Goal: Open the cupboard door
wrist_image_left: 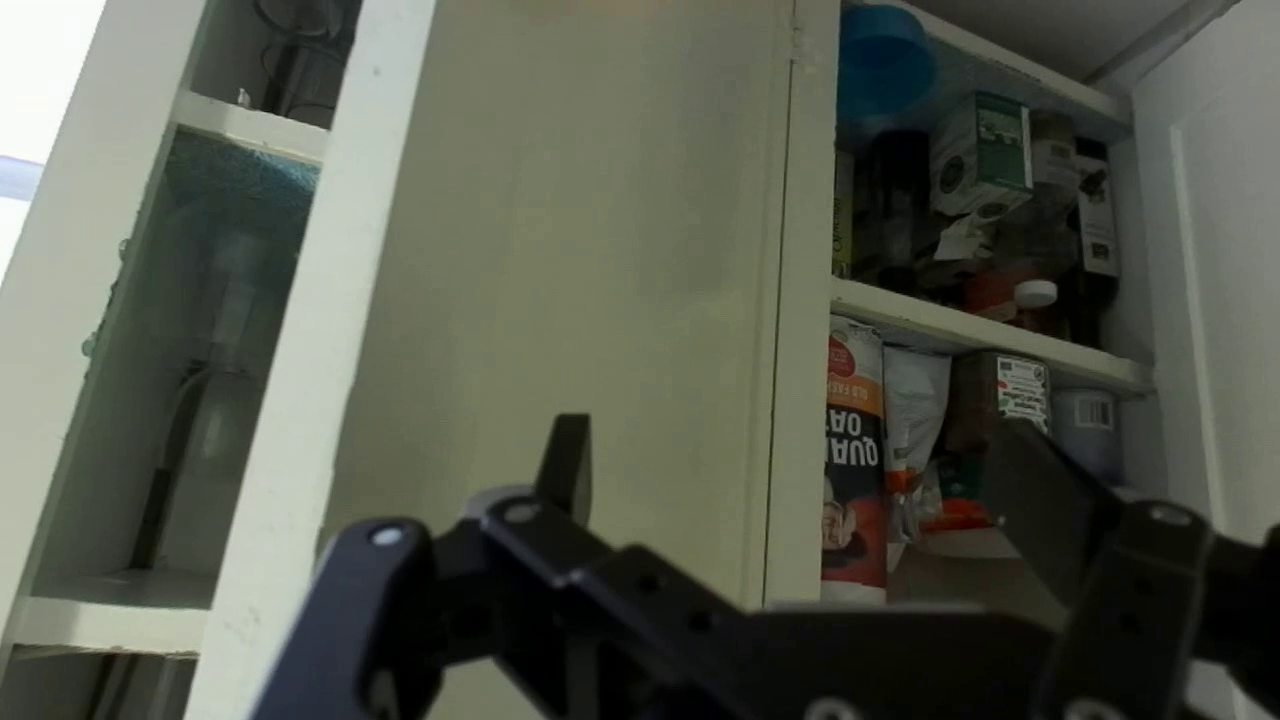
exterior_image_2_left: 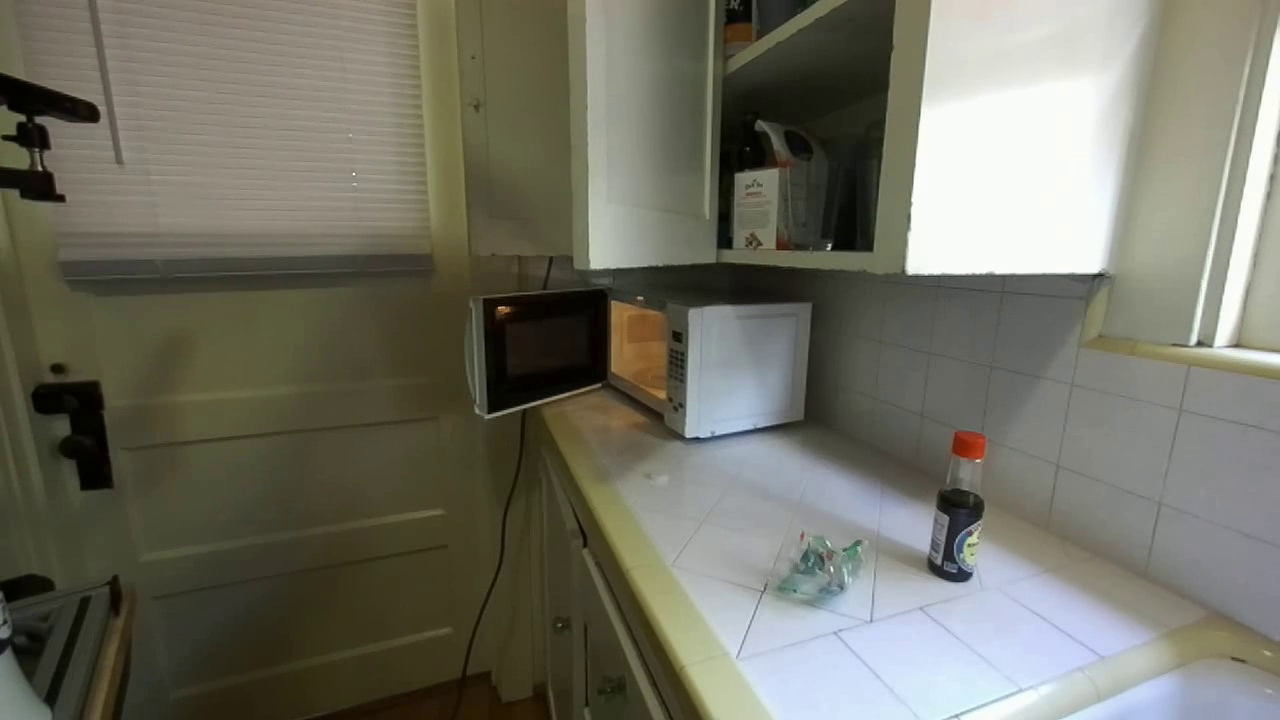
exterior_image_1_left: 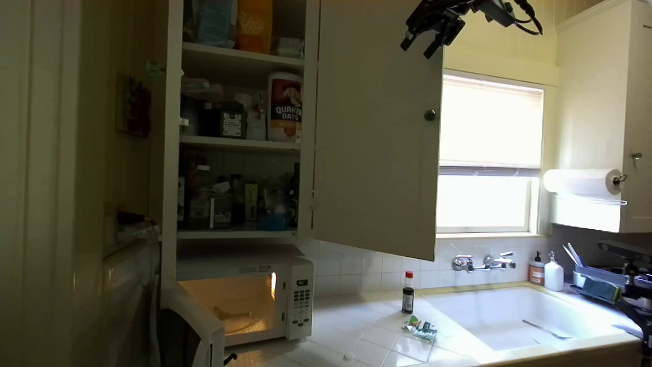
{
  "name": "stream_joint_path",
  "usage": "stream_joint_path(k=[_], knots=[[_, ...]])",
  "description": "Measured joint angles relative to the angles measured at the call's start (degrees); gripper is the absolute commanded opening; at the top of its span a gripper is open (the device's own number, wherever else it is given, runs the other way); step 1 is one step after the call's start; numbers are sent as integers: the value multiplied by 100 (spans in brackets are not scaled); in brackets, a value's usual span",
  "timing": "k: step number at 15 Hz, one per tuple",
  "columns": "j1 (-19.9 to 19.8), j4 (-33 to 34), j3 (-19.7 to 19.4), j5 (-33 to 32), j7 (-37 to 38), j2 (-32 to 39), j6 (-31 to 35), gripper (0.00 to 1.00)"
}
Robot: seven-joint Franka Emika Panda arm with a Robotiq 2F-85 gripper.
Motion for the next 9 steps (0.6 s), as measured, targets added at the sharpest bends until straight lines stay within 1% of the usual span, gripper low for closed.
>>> stream_joint_path(k=[4,9], knots=[[0,-169,0,0,0,174,-8,100],[0,-192,2,3,-1,465,-8,100]])
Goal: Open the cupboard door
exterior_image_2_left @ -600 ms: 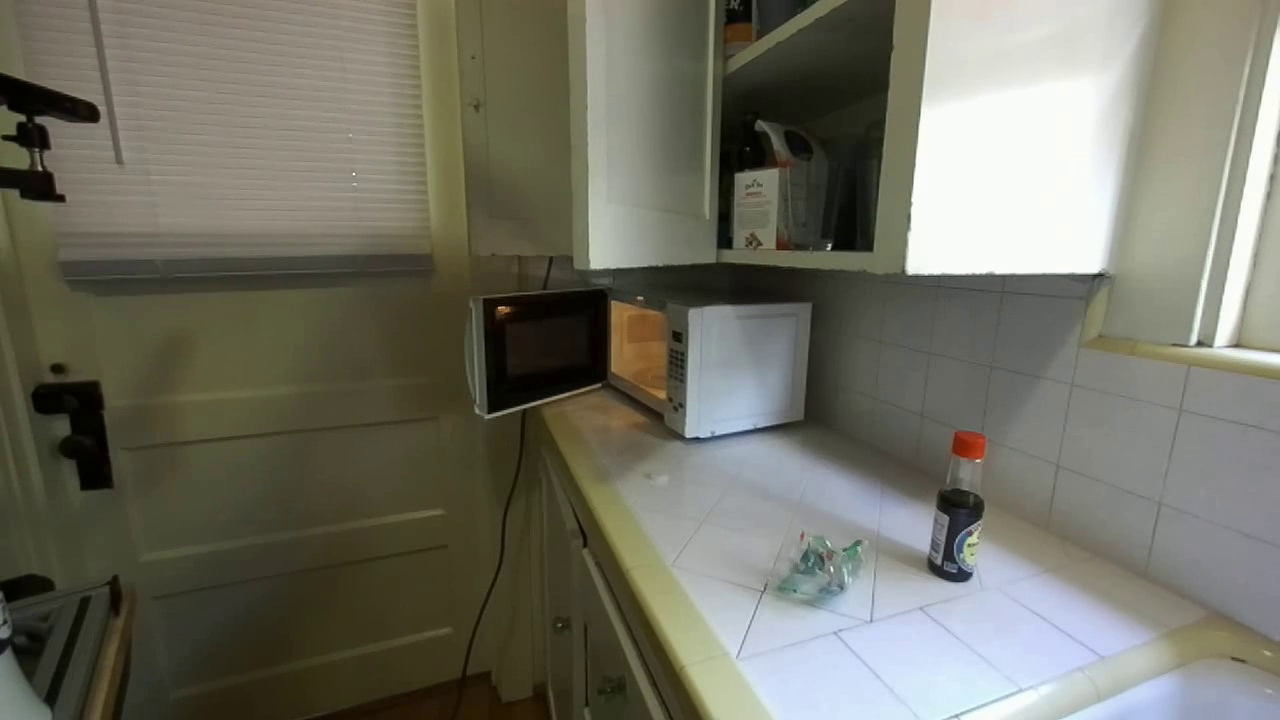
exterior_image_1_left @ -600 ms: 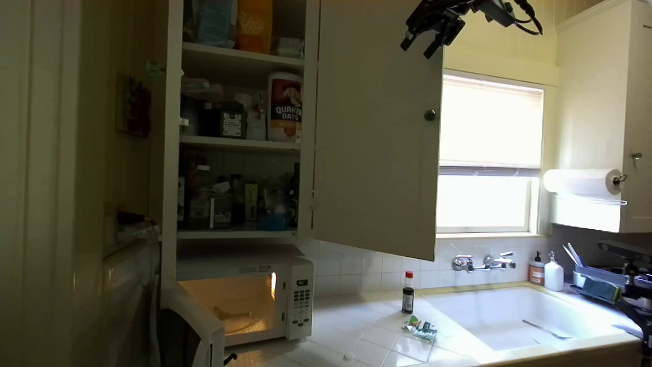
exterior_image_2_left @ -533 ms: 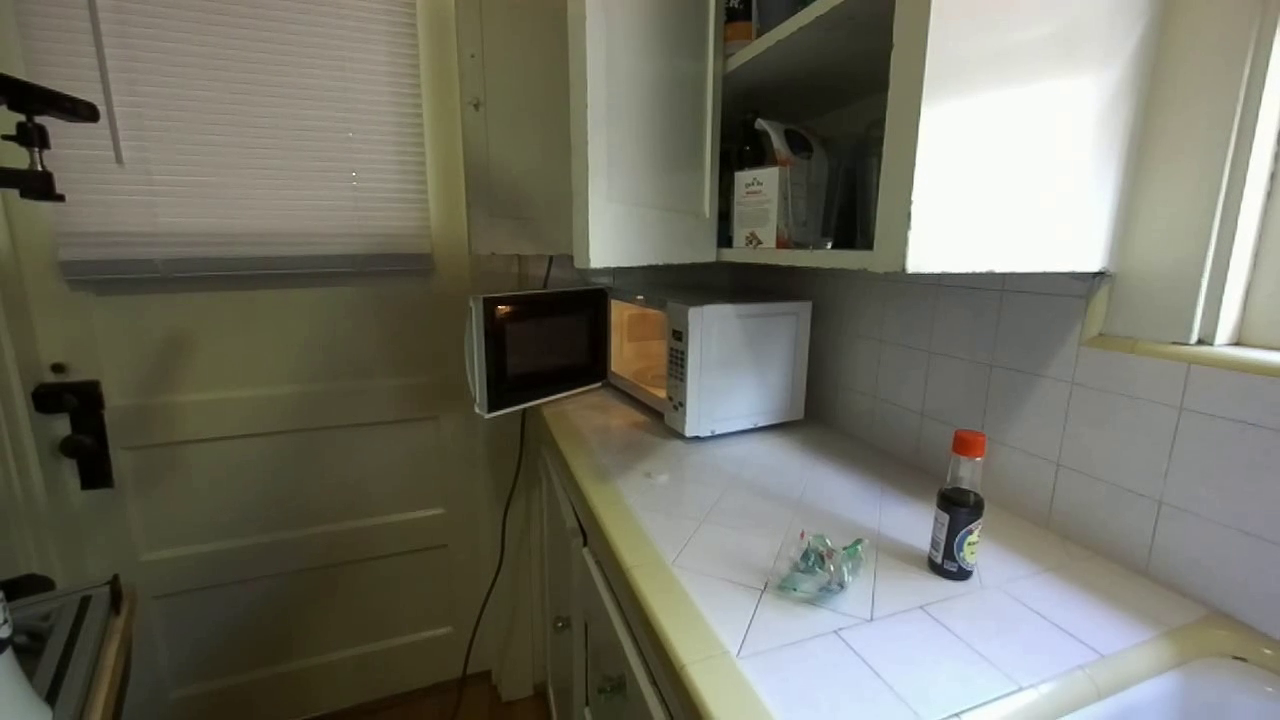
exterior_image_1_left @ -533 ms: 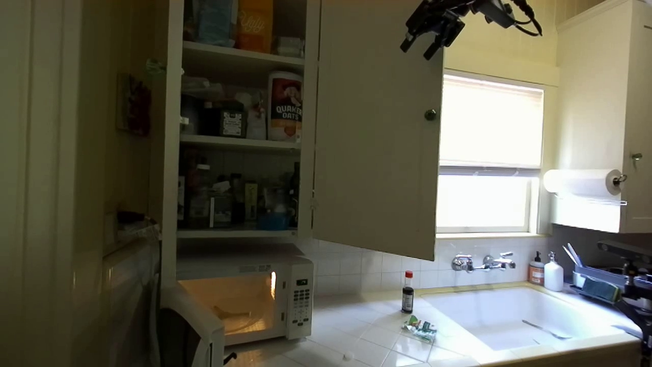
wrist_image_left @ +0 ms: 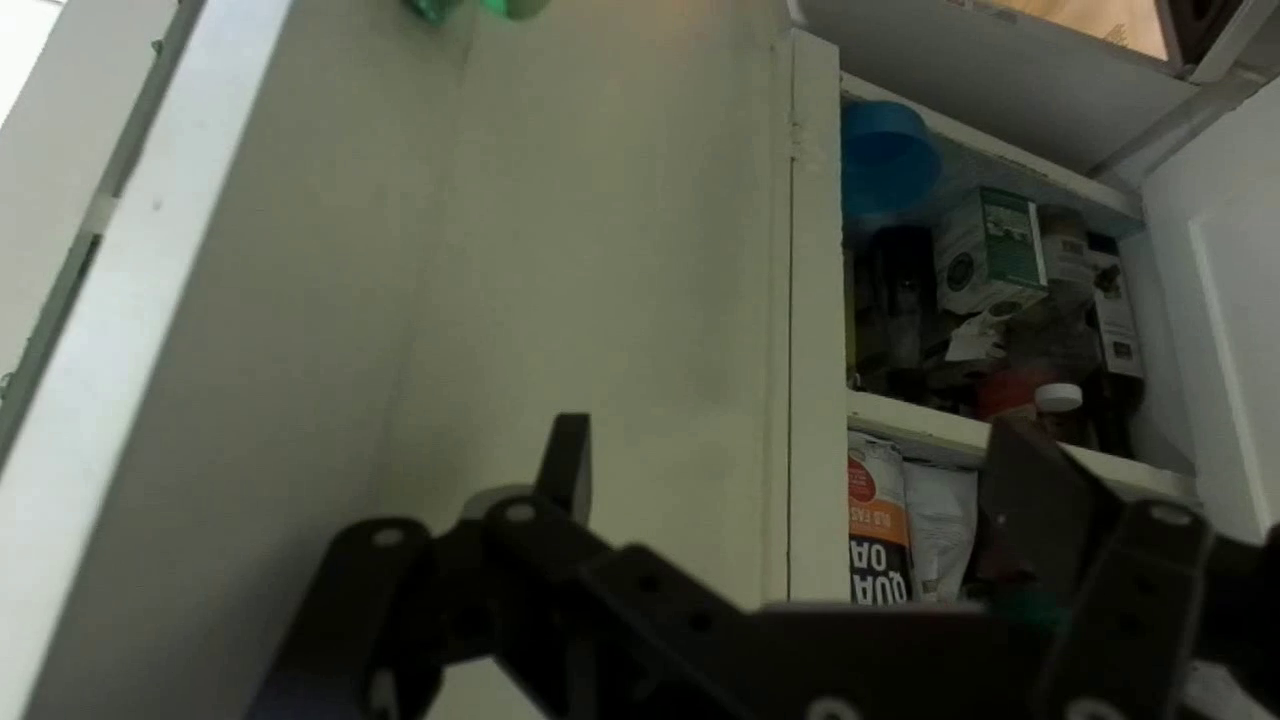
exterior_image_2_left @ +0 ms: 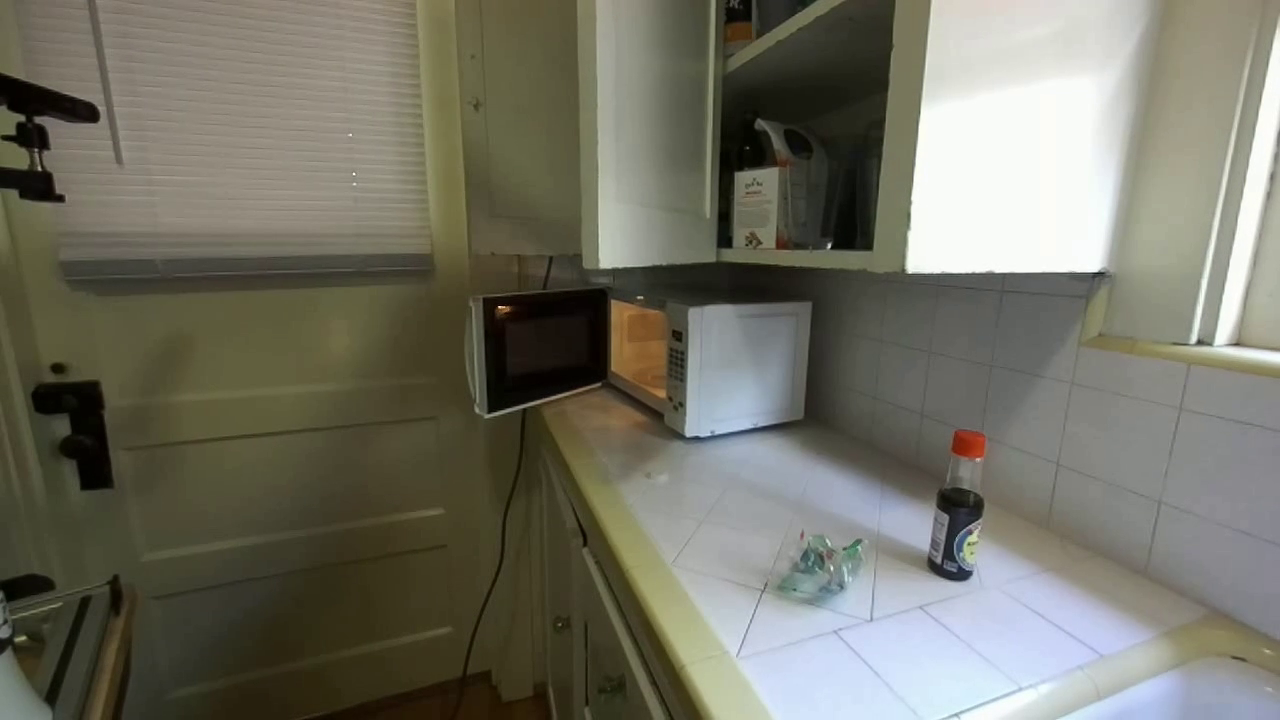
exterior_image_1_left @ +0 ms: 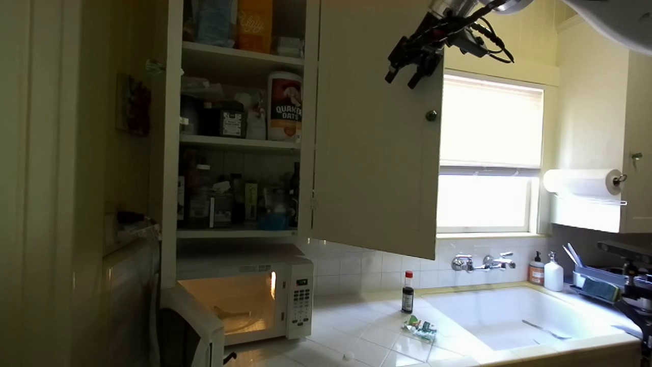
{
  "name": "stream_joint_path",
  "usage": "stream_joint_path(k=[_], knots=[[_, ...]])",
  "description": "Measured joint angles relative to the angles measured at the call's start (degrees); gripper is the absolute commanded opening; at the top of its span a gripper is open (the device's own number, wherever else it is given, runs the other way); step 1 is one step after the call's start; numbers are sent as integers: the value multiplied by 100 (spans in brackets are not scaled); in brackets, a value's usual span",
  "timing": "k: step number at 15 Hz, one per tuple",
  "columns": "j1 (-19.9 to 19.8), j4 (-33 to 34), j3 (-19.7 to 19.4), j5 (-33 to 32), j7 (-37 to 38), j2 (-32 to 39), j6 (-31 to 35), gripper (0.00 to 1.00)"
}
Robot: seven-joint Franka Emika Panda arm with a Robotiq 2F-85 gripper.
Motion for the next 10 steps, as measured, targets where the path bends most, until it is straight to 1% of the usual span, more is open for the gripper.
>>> stream_joint_path(k=[10], knots=[[-1,10,0,0,0,38,4,100]])
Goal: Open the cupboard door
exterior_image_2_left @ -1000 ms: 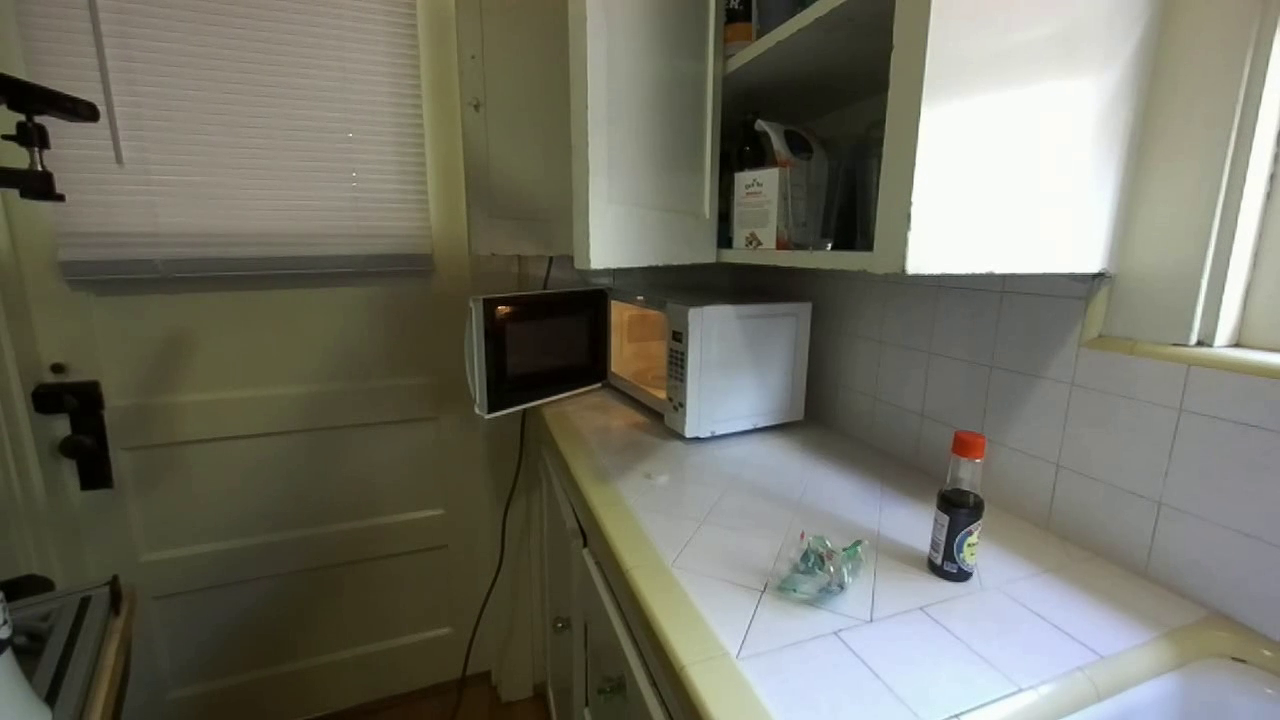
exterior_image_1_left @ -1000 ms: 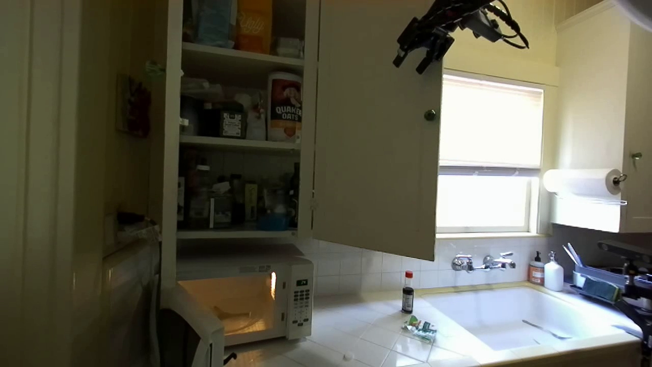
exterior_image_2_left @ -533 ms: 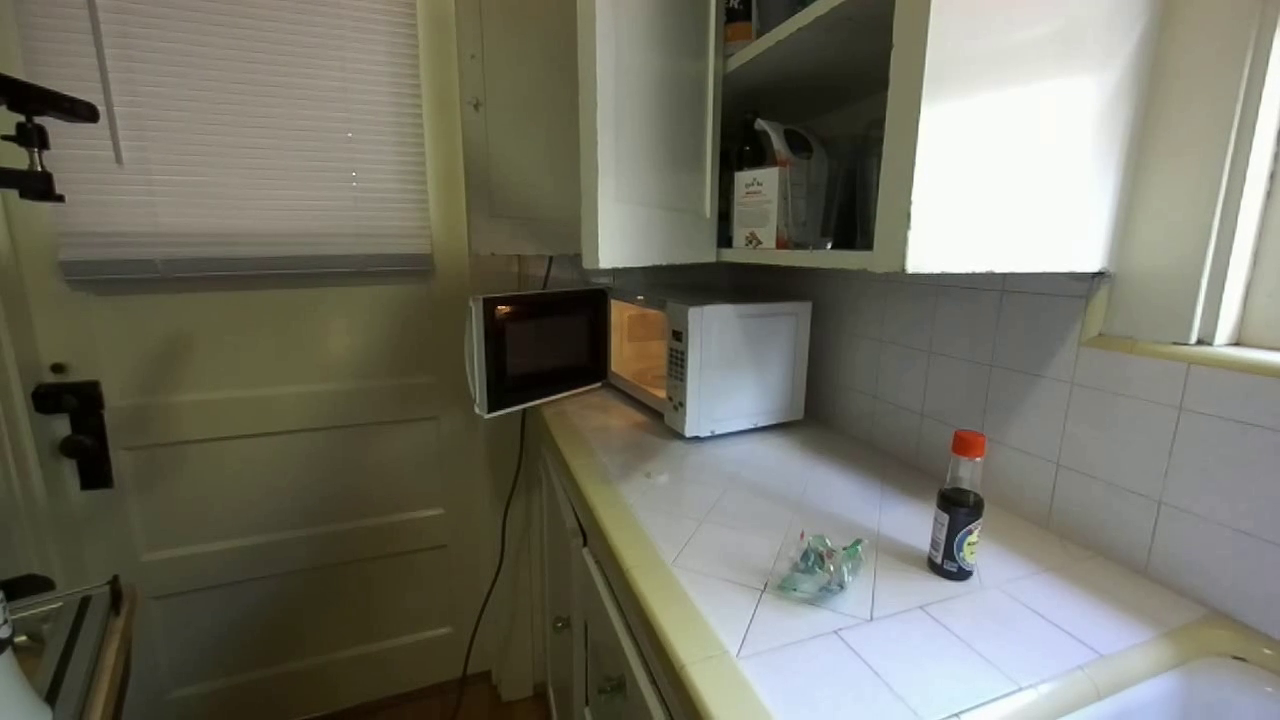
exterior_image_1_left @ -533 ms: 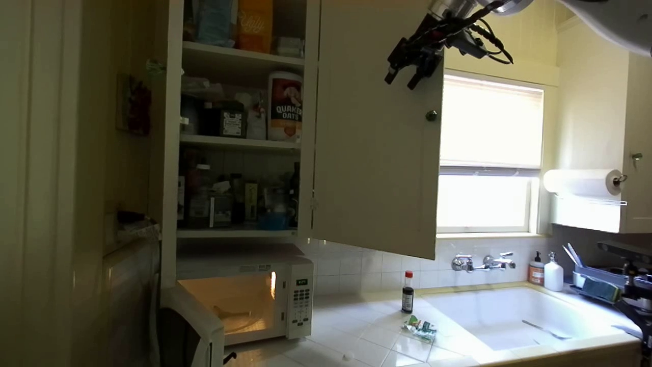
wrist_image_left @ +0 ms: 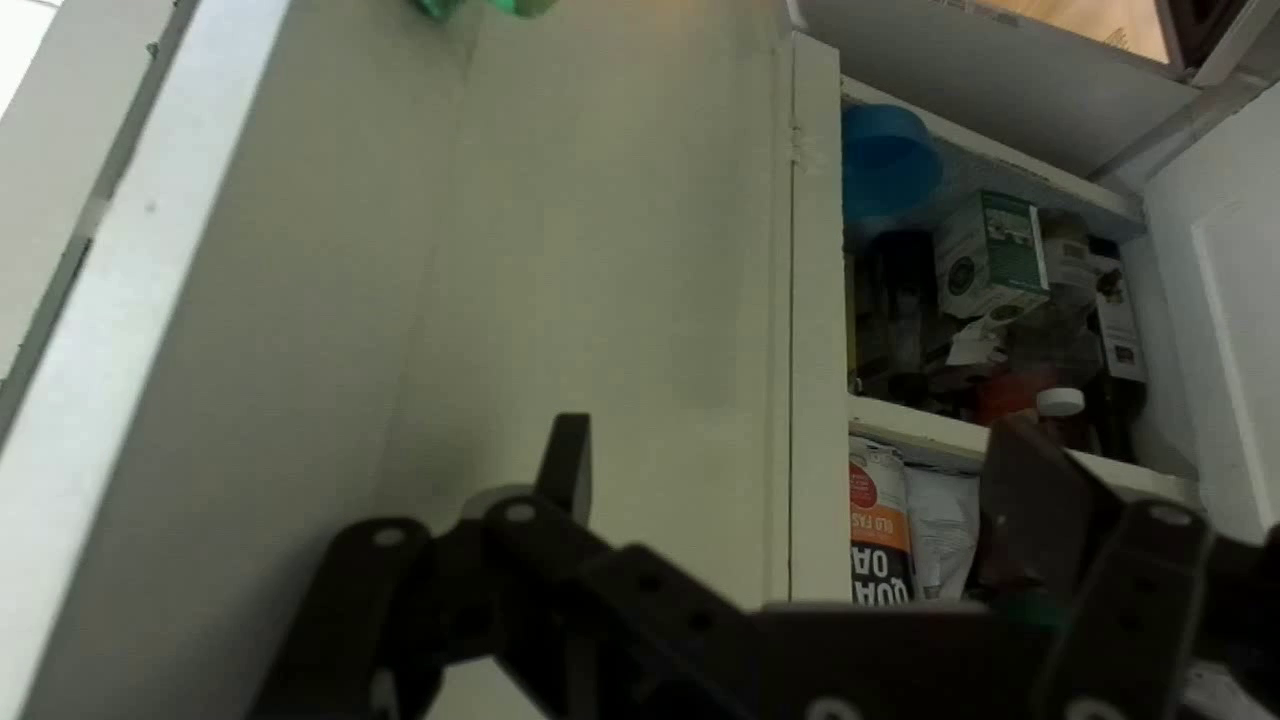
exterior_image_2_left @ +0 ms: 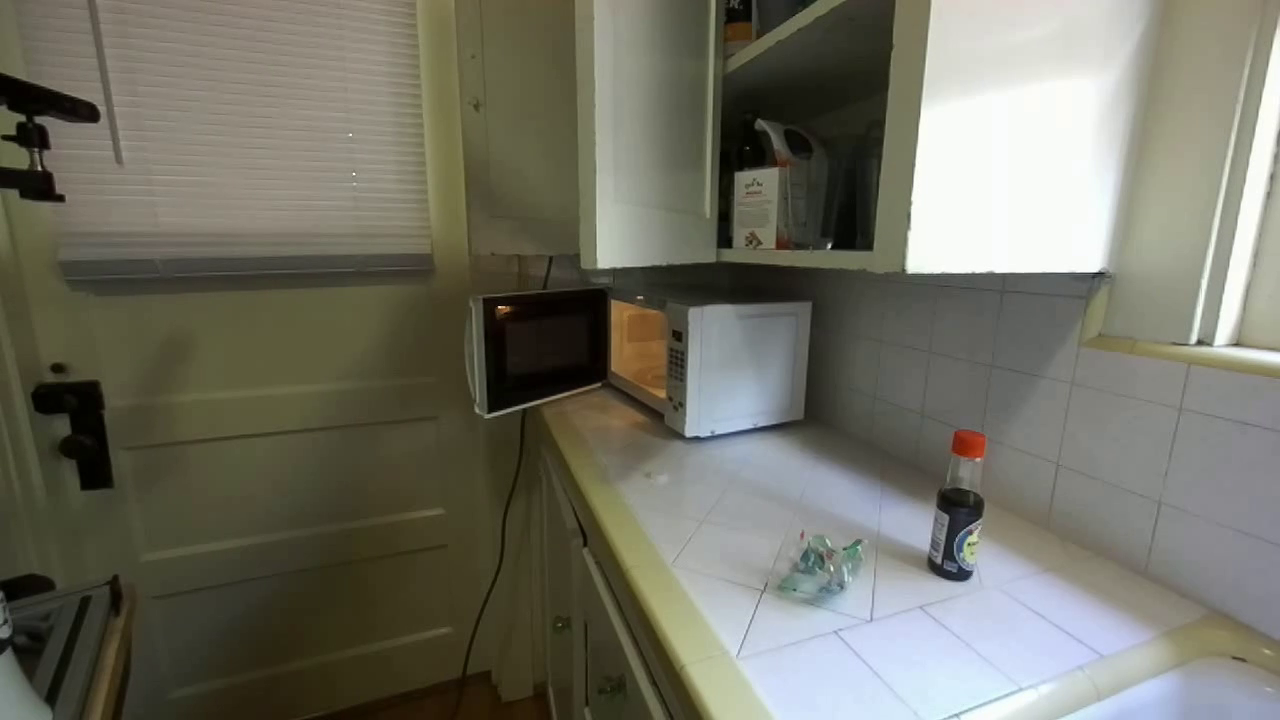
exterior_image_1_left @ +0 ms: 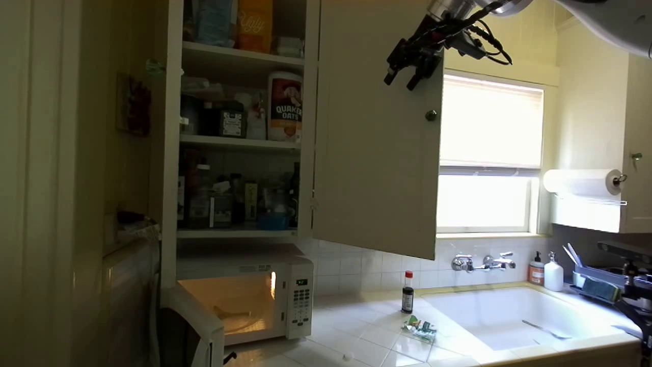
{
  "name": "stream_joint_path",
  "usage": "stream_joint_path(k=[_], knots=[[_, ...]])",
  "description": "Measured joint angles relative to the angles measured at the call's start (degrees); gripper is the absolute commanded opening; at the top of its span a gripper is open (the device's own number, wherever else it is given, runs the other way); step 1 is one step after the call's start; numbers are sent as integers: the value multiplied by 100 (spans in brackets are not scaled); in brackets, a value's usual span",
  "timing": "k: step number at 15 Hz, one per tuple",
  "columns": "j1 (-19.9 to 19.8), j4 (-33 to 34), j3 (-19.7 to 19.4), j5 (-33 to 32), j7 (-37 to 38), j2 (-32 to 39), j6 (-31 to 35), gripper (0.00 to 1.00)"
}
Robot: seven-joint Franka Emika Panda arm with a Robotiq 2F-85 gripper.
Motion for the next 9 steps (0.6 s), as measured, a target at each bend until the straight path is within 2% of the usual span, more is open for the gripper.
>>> stream_joint_path(k=[6,9], knots=[[0,9,0,0,0,-5,0,100],[68,9,49,183,-431,17,-182,100]])
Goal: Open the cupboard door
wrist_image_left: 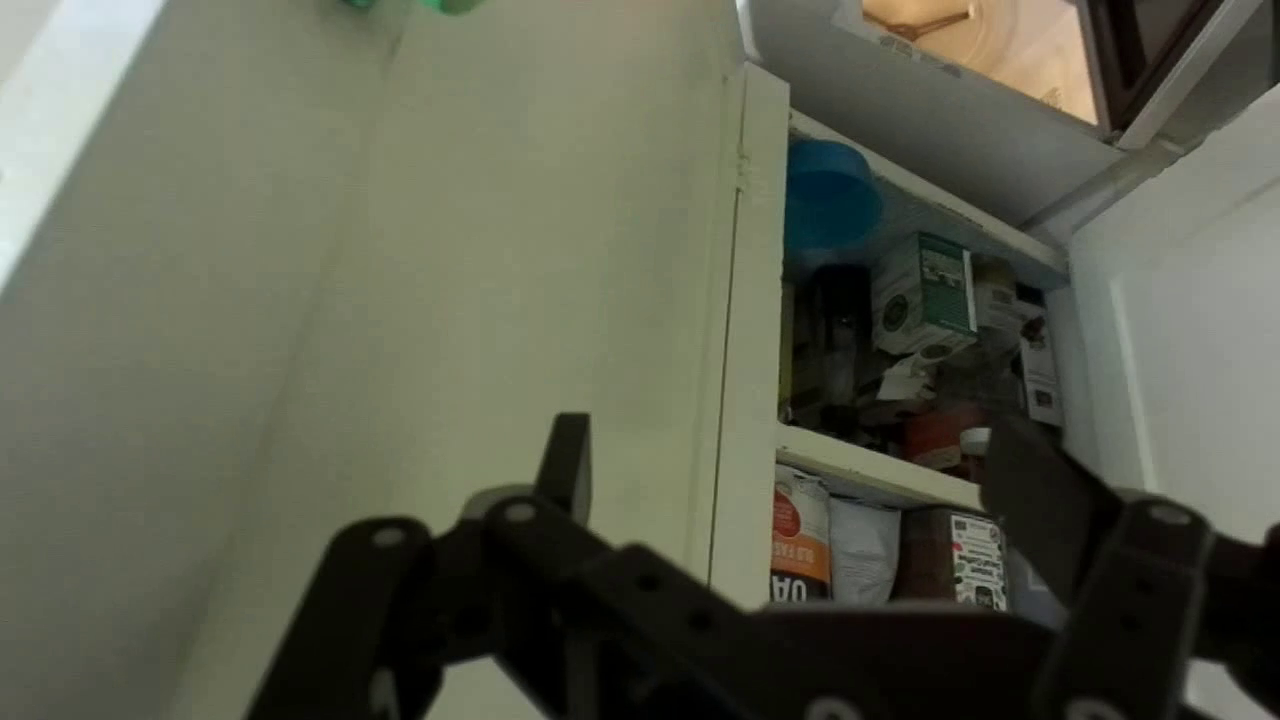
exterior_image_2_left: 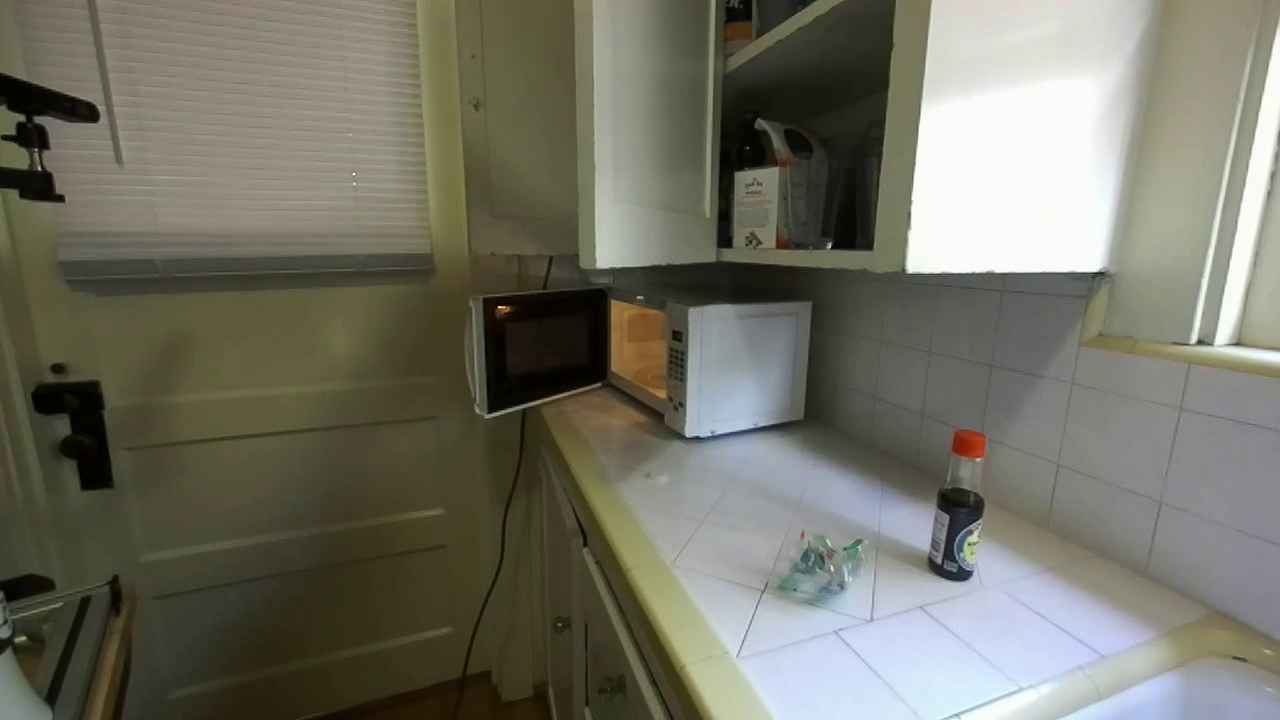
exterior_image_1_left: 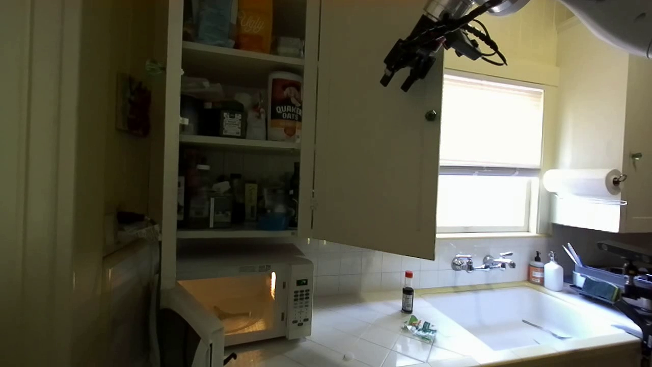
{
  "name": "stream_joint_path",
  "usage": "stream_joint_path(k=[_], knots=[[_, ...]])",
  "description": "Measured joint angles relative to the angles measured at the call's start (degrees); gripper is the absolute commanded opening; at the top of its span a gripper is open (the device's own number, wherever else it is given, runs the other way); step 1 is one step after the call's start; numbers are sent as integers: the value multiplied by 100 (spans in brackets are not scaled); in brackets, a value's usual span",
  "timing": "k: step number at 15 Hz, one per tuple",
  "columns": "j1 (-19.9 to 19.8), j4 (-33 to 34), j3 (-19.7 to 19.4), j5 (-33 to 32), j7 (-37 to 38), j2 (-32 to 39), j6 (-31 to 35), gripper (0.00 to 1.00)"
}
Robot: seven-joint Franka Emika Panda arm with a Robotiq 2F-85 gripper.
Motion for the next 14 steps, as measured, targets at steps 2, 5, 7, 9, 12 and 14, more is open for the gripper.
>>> stream_joint_path(k=[2,5,7,9,12,14], knots=[[35,0,19,6,-46,10,-4,100],[73,-1,35,309,-397,51,-32,100],[119,-1,77,667,-772,106,-201,100],[175,0,129,979,-1096,156,-430,100],[263,22,216,1222,-1528,170,-1009,100],[334,35,316,1061,-1722,75,-1312,100]])
